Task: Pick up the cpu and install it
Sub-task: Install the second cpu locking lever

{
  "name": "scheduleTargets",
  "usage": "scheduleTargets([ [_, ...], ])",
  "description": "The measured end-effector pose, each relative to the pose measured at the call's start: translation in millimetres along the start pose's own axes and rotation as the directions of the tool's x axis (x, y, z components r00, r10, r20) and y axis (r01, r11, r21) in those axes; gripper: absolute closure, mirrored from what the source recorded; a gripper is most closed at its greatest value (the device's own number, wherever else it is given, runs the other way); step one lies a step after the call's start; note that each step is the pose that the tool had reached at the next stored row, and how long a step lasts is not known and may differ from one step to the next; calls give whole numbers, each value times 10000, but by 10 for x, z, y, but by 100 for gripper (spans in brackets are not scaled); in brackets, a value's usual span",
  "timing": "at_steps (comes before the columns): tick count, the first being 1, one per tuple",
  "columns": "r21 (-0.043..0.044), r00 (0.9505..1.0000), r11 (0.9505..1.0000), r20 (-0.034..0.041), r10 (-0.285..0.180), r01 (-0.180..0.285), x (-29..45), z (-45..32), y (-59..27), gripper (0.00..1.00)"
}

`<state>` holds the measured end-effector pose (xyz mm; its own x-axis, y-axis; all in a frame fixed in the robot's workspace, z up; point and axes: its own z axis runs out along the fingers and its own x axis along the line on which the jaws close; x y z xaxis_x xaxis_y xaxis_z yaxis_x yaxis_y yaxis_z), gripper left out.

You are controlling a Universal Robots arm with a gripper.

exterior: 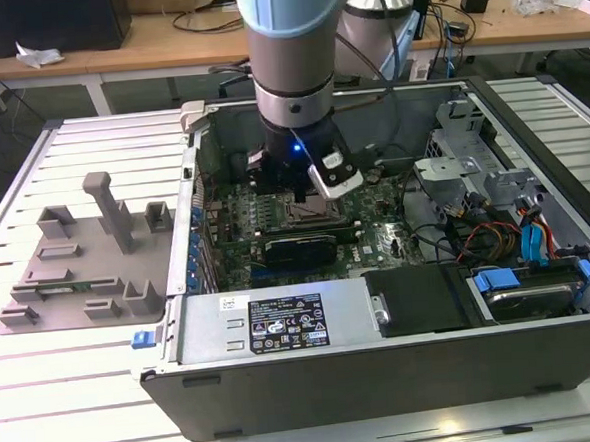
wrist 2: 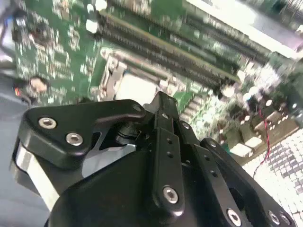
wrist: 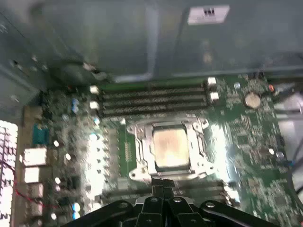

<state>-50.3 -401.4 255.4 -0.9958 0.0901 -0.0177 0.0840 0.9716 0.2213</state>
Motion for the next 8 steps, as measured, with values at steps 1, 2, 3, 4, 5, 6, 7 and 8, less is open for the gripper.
scheduleTargets([
  [1, 136, 10000, 9999, -23, 5, -4, -23, 3, 6, 89],
  [2, 189, 10000, 9998, -54, 11, -10, -38, 9, 12, 89],
  [3, 254, 9999, 9997, -116, 24, -21, -53, 19, 24, 89],
  [4, 376, 9996, 9993, -269, 59, -48, -68, 37, 46, 89],
  [5, 521, 9993, 9986, -361, 82, -63, -69, 49, 70, 89],
  [6, 620, 9990, 9981, -433, 99, -72, -73, 61, 90, 89],
  [7, 669, 9988, 9977, -480, 112, -80, -76, 72, 103, 89],
  [8, 708, 9985, 9974, -540, 129, -91, -86, 88, 114, 89],
])
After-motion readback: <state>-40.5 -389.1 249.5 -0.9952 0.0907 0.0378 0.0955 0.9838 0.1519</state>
